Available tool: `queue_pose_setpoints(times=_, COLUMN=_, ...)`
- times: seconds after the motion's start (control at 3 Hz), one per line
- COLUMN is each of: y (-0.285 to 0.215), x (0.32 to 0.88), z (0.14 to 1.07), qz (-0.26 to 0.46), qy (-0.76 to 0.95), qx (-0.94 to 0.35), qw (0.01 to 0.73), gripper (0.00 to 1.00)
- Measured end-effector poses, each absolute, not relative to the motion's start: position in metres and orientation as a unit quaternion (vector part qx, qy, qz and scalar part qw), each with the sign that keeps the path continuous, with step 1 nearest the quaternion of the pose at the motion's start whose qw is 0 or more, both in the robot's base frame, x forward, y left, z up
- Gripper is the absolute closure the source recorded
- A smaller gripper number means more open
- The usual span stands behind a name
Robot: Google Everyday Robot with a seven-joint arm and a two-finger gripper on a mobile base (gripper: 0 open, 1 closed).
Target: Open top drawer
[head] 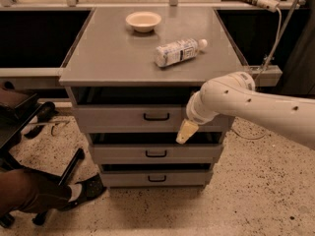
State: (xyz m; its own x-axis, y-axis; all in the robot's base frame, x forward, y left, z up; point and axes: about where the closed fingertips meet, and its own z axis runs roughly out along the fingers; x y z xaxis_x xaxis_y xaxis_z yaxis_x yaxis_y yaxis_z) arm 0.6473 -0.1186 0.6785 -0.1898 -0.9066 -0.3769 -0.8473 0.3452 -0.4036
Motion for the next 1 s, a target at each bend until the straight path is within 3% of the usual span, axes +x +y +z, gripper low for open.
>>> queue_pose_setpoints(times=1.0, y=-0.111, x=0.651, z=0.638, qz=-0.012, qy=0.767, qx=-0.601, qw=0.227, gripper=0.0)
